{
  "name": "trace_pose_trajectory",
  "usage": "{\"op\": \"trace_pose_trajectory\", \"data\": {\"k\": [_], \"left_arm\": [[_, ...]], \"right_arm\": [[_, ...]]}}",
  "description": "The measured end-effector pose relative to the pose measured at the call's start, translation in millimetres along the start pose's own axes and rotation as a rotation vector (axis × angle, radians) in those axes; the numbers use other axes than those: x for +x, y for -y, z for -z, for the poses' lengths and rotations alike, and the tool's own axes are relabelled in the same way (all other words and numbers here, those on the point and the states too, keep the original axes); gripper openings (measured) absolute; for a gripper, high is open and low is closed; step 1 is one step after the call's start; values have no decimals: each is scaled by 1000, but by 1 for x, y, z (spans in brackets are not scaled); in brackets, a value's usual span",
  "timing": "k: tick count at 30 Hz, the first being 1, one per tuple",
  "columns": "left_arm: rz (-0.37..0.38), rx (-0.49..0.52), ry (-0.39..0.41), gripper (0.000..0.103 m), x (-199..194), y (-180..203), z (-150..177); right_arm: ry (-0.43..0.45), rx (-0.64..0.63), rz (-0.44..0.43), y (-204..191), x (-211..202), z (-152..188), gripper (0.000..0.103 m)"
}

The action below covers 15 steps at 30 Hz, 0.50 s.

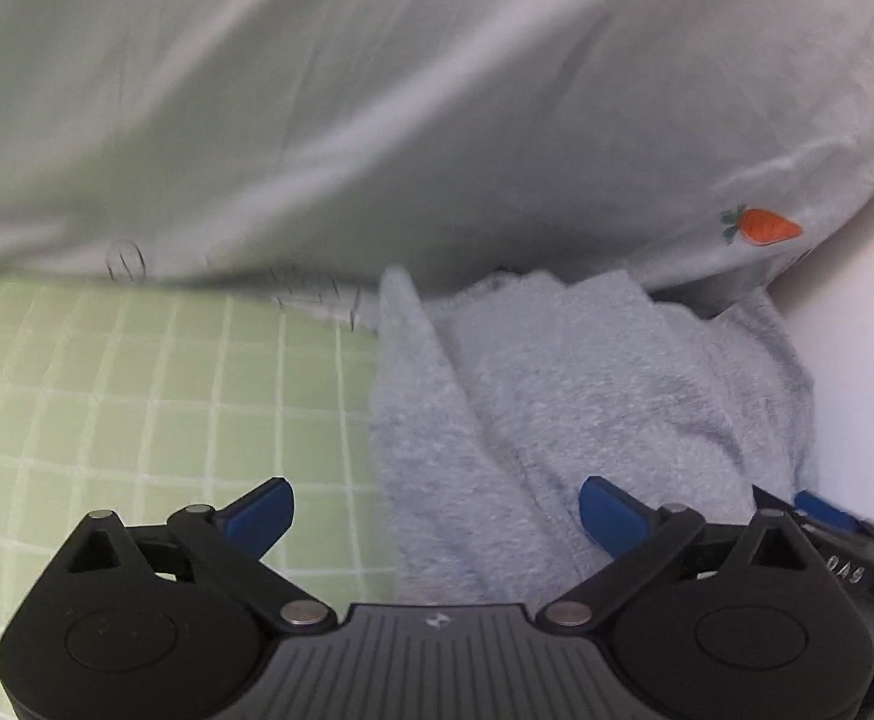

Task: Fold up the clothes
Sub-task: 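Carry the folded hoodie with both grippers onto the black garment stack, then open both grippers and withdraw them from the stacked hoodie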

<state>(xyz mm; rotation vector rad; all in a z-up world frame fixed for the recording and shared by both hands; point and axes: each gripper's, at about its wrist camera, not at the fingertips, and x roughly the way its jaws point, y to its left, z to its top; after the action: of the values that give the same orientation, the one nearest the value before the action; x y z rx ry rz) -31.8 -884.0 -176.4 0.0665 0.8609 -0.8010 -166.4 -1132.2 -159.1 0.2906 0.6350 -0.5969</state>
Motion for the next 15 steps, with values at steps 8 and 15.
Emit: {"op": "trace_pose_trajectory", "data": {"k": [8,15], "left_arm": [[42,-10,208,103,-95,16,24],[62,98,237,103,-175,37,45]], "right_arm": [[85,37,21,-20,-79,9,103],[104,158,-72,-45,-173,46,103]]}}
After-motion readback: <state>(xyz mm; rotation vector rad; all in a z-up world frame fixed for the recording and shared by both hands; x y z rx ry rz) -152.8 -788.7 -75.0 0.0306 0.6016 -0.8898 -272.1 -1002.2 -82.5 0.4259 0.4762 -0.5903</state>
